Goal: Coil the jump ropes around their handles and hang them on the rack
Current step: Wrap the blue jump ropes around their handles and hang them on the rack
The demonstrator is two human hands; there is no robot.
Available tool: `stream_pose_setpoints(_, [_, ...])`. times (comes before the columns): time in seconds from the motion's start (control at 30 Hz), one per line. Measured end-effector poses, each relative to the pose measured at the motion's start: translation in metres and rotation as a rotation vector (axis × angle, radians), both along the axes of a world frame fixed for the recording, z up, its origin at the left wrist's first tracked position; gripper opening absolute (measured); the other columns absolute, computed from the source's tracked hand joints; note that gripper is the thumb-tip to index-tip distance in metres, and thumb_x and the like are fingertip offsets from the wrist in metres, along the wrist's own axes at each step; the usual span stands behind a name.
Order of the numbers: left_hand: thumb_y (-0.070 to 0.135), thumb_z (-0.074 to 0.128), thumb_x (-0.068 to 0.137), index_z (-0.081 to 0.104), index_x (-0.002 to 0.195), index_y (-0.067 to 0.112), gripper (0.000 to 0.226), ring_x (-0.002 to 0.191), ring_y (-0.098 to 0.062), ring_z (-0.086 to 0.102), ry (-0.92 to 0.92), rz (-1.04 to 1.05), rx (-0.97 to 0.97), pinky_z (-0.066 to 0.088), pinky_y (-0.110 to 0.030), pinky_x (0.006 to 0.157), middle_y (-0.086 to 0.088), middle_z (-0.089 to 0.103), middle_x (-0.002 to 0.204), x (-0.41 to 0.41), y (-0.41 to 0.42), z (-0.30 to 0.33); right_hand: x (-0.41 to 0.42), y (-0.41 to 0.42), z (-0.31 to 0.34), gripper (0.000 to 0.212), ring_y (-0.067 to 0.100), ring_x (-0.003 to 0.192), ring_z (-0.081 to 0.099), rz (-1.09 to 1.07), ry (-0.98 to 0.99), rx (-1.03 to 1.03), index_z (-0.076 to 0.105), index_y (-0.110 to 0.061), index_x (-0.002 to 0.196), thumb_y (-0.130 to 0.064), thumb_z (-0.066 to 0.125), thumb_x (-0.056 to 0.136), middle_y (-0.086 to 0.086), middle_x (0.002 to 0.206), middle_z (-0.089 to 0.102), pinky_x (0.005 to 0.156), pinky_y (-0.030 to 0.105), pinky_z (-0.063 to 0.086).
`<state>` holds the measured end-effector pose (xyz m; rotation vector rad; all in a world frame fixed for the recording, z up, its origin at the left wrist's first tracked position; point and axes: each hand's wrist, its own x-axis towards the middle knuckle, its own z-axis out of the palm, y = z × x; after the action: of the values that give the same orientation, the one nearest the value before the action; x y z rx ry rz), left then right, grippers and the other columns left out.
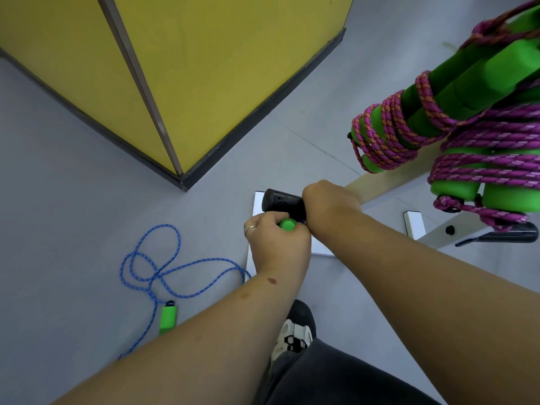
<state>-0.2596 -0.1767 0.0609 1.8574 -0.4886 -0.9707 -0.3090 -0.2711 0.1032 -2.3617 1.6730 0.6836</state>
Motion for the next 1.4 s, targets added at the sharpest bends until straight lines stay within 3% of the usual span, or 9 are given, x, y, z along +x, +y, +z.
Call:
stream_pose_setpoints(0.2, [0.005,0.07,0.081,0.064,0.085,0.031,0.027,0.066,0.006,0.059,0.043,0.019,-0.048,0.041,-0.006,0.055,0.0,0.048,0.121,0.001,0.012,-0.016,0.002,0.006,0.013,0.038,0.027,0.085,0.05,-0.001,0.066,0.023,0.056,-0.009,0.121,-0.007,0.068,0.086,0.009,0.103,0.036,0.07,0.033,0.043])
stream_pose_setpoints(0.33, [0.005,0.071,0.079,0.061,0.085,0.026,0.025,0.065,-0.015,0.054,0.287,0.117,0.041,0.043,-0.022,0.055,-0.001,0.063,0.087,0.007,0.007,-0.015,0.0,0.01,0.018,0.037,0.025,0.08,0.048,-0.011,0.069,0.015,0.057,-0.011,0.12,-0.006,0.067,0.085,0.008,0.103,0.035,0.068,0.033,0.042])
stream_pose_setpoints(0.5, [0.0,0.073,0.054,0.052,0.104,0.029,0.062,0.083,-0.026,0.066,0.6,0.186,0.028,0.058,-0.048,0.094,-0.005,0.065,0.103,0.004,0.007,-0.015,0.0,0.012,0.02,0.034,0.025,0.082,0.047,-0.004,0.057,0.007,0.057,-0.014,0.117,-0.007,0.066,0.085,0.007,0.1,0.038,0.07,0.033,0.042])
stream_pose_setpoints(0.6, [-0.014,0.07,0.065,0.04,0.126,0.029,0.081,0.101,-0.029,0.071,0.772,0.139,0.021,0.056,-0.046,0.099,-0.005,0.064,0.12,-0.005,0.0,-0.017,0.0,0.013,0.02,0.022,0.025,0.081,0.049,-0.016,0.061,0.006,0.055,-0.017,0.098,-0.005,0.065,0.084,0.005,0.088,0.045,0.068,0.033,0.044])
stream_pose_setpoints(0.7, [-0.01,0.064,0.055,0.059,0.121,0.017,0.072,0.113,-0.036,0.069,0.745,0.029,0.011,0.054,-0.048,0.103,-0.011,0.072,0.115,-0.012,-0.01,-0.018,-0.001,0.014,0.021,0.022,0.025,0.079,0.051,-0.021,0.058,0.01,0.049,-0.016,0.089,-0.006,0.068,0.084,0.003,0.075,0.044,0.068,0.032,0.045])
stream_pose_setpoints(0.9, [-0.001,0.065,0.091,0.071,0.114,0.007,0.025,0.089,-0.025,0.068,0.925,0.072,0.071,0.061,-0.036,0.083,-0.008,0.073,0.088,0.003,-0.016,-0.013,-0.003,0.01,0.021,0.02,0.023,0.078,0.052,-0.049,0.072,0.06,0.048,-0.015,0.081,-0.007,0.066,0.086,0.002,0.071,0.045,0.067,0.032,0.043])
stream_pose_setpoints(1.03, [-0.006,0.071,0.087,0.062,0.123,0.007,0.04,0.097,-0.035,0.073,0.879,0.085,0.169,0.063,-0.05,0.081,-0.021,0.072,0.109,0.001,-0.019,-0.013,-0.001,0.008,0.025,0.02,0.024,0.083,0.051,-0.068,0.065,0.093,0.054,-0.015,0.095,-0.008,0.071,0.085,0.002,0.074,0.045,0.071,0.031,0.044])
stream_pose_setpoints(1.17, [-0.009,0.052,0.088,0.062,0.105,0.002,0.022,0.087,-0.032,0.06,0.848,0.098,0.236,0.059,-0.047,0.091,-0.02,0.07,0.084,0.014,-0.013,-0.019,-0.002,0.006,0.022,0.028,0.024,0.085,0.051,-0.086,0.064,0.093,0.062,-0.011,0.111,-0.006,0.071,0.085,0.004,0.084,0.049,0.072,0.032,0.045])
stream_pose_setpoints(1.4, [-0.002,0.04,0.082,0.057,0.12,0.005,0.042,0.079,-0.025,0.058,0.88,0.083,0.313,0.054,-0.031,0.057,-0.017,0.06,0.11,0.042,-0.009,-0.023,-0.002,0.007,0.02,0.022,0.025,0.078,0.05,-0.054,0.037,0.029,0.053,-0.016,0.092,0.0,0.065,0.084,0.003,0.072,0.041,0.067,0.032,0.042])
